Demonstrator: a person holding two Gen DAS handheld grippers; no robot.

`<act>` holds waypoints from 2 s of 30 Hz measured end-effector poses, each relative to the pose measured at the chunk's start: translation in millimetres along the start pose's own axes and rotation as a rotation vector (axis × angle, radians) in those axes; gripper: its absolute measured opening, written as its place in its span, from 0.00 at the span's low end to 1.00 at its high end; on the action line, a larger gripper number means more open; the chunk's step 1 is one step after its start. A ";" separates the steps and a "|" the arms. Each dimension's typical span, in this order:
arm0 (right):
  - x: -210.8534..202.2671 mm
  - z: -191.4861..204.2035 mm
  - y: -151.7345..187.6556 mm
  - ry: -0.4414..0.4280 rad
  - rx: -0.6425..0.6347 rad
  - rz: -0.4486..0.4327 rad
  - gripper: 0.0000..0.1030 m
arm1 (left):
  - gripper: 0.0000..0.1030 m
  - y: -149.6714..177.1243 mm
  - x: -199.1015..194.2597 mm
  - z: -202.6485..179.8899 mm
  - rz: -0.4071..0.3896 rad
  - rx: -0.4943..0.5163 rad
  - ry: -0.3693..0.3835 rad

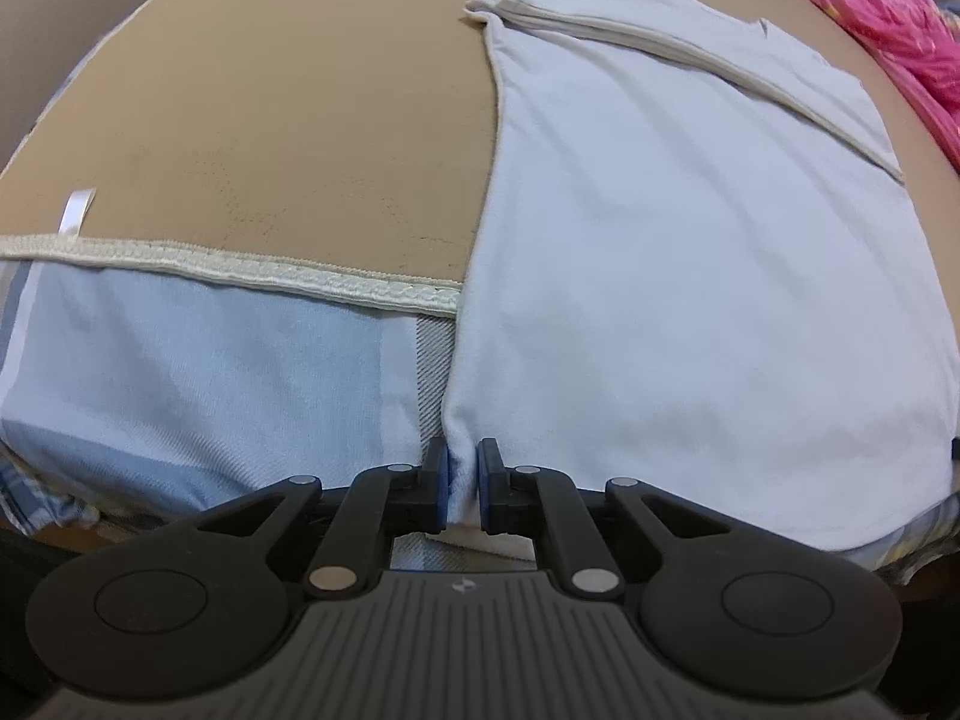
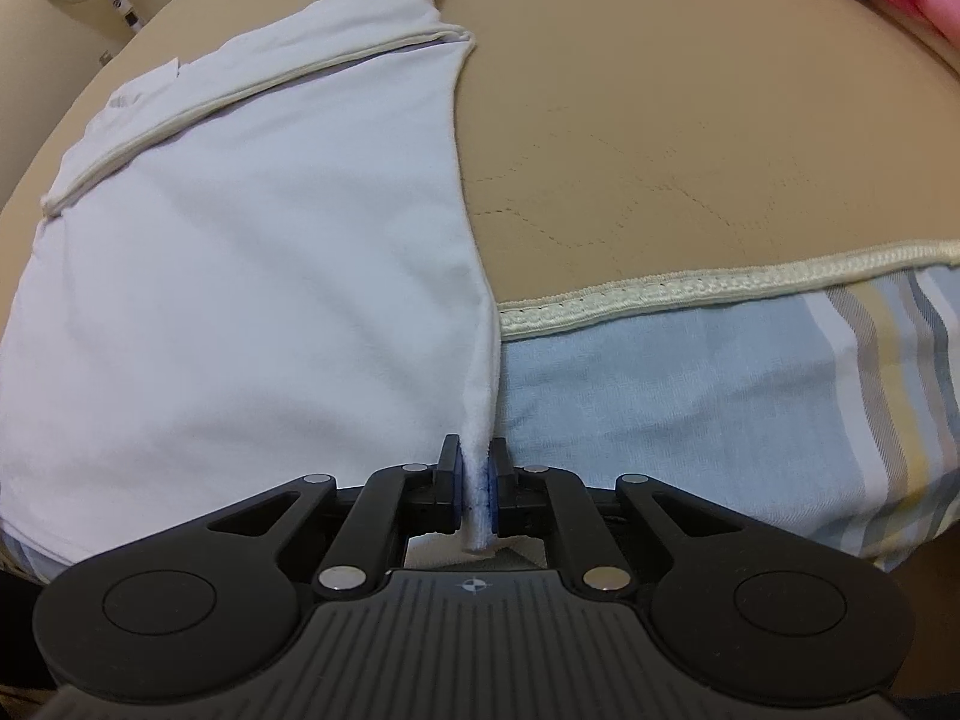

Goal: Fold small clothes
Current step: 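Grasp the shirt hem with the left gripper while the right gripper grasps it, then lift the hem with both grippers and fold it over the shirt body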

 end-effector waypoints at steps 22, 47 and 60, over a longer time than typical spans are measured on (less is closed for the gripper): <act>-14.8 5.3 -4.8 -0.056 0.019 -0.080 0.06 | 0.06 -2.7 -12.5 5.6 -0.046 -0.021 -0.009; -246.8 -16.0 -10.0 -0.544 0.233 -0.555 0.05 | 0.05 24.9 -249.1 60.8 -0.600 -0.081 0.324; -136.8 3.4 -120.3 -0.423 0.187 -0.449 0.05 | 0.05 -101.1 -120.2 80.4 -0.373 -0.143 0.256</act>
Point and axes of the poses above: each gripper's, at about its wrist camera, not at the fingertips, and x roughly the way its jaws point, z to its left, y to its underside, the point moved 7 cm from there along x, roughly the way its jaws point, and after that the axes turned 11 degrees about x, right-handed, at the moved point
